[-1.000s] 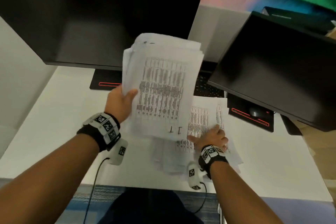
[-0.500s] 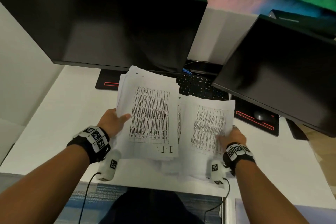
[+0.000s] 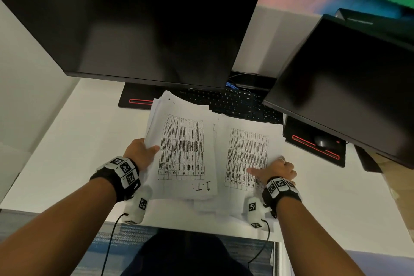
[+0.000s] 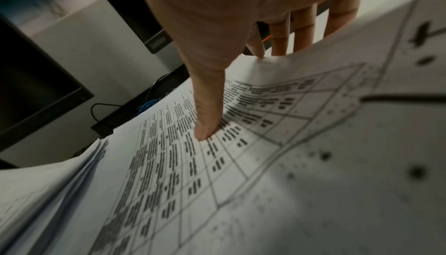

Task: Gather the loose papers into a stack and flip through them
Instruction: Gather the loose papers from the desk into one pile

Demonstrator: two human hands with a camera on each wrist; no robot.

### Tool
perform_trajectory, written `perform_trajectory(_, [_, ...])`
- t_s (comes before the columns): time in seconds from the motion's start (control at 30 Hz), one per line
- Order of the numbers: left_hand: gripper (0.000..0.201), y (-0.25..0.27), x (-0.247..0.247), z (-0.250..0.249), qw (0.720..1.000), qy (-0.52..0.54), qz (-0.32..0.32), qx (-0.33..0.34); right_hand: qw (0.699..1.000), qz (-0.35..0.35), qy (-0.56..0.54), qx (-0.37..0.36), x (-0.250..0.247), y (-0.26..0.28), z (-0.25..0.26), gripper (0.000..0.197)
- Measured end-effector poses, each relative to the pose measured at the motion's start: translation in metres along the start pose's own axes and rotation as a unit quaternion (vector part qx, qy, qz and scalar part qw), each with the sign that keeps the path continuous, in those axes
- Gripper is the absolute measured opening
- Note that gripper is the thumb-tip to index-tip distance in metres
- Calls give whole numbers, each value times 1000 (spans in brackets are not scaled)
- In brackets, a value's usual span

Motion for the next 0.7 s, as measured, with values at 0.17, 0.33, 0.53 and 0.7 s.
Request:
perform_trajectory(0.17, [30, -3, 3, 2, 1000, 7, 2, -10, 999, -45, -3, 0, -1, 4, 3, 125])
perform_trajectory(0.33, [26, -4, 2, 4, 1000, -3, 2, -6, 995, 9, -102, 13, 0, 3, 6, 123])
perform_trajectory(0.53, [30, -7, -1, 8, 1000, -9, 5, -8, 999, 30, -11, 22, 3, 8, 10, 117])
perform_trajectory(0.7, [27, -5, -4, 8, 1000, -29, 1, 9, 1000, 2, 12, 2, 6, 10, 18, 131])
Point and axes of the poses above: each hand's wrist, its own y-axis away from the middle knuckle, its own x-axis out of the palm, z = x × y, the point moved 3 cm from there along -y, towards the middle knuckle, and after that the axes turned 13 degrees about y, right-handed, at the moved point
